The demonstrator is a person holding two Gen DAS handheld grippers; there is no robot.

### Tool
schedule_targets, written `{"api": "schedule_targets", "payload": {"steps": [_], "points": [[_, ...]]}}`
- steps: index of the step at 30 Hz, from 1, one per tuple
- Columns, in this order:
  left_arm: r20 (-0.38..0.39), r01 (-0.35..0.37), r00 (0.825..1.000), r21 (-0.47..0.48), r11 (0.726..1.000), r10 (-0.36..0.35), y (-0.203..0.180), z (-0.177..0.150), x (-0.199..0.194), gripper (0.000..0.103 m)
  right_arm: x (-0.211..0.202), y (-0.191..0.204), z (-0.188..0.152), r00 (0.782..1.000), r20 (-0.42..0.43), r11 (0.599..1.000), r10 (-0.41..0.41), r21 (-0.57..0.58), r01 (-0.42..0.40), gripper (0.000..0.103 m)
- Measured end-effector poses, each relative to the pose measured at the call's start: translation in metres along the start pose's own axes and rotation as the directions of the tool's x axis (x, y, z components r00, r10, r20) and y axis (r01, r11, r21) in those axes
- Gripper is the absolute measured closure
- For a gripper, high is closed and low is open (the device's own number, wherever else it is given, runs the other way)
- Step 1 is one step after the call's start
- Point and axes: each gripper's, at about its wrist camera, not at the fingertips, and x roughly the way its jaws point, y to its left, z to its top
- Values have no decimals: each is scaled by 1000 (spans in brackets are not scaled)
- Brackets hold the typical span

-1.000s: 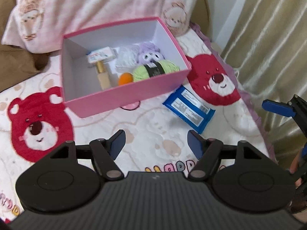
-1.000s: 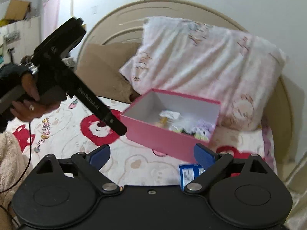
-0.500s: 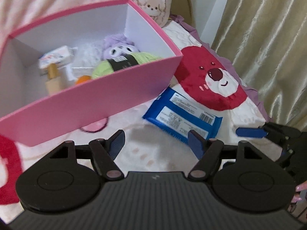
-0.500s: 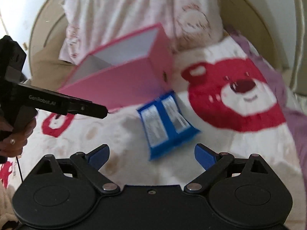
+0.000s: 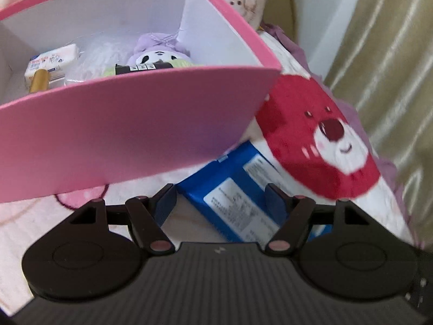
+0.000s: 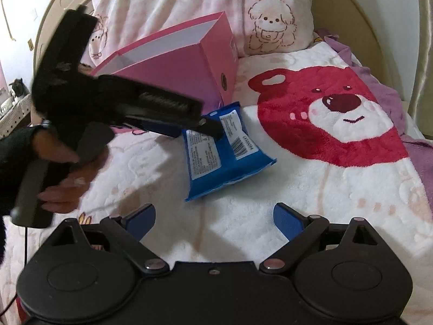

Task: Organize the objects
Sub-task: 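Withdraw the left gripper and move it toward the blue wipes pack, then close the left gripper on the blue wipes pack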

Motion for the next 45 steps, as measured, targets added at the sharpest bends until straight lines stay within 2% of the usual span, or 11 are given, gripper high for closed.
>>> {"api": "schedule_targets", "payload": {"steps": [3,6,9,11,14,18,23,28,32,40,45], "points": [[18,-6,1000,10,1000,6,-1,-3,-1,37,3,2,3,1000,21,1000,18,23,-18,7],[28,-9,1000,6,1000,9,2,-7,-6,55,7,6,2,999,29,1000,26,14,-27,10],[-1,58,998,-55,997,-59,9,-10,-10,70,10,10,1,999,32,1000,-1,-8,1,26],[-20,91,995,-73,993,-93,10,-12,-14,76,9,10,0,995,53,996,-89,-9,89,49],[-70,145,986,-85,986,-151,7,-17,-18,77,5,4,0,986,78,989,-150,10,149,56],[-53,57,997,12,998,-57,-4,-16,-24,77,1,-7,2,979,86,982,-186,39,183,68],[-80,111,989,-138,984,-123,7,-12,-9,67,2,-18,4,995,52,989,-85,126,78,69],[-73,112,989,-192,975,-128,-5,-29,-10,62,6,-30,0,998,33,962,58,265,-64,65],[-68,150,983,-250,956,-172,-10,-34,-16,77,6,-31,0,998,25,961,63,270,-67,64],[-164,230,949,-224,947,-269,-26,-34,-16,79,-9,-33,-1,1000,9,983,-25,180,23,63],[-115,159,979,-86,983,-169,-25,-31,-38,74,-15,-35,0,998,12,986,-57,160,55,62]]}}
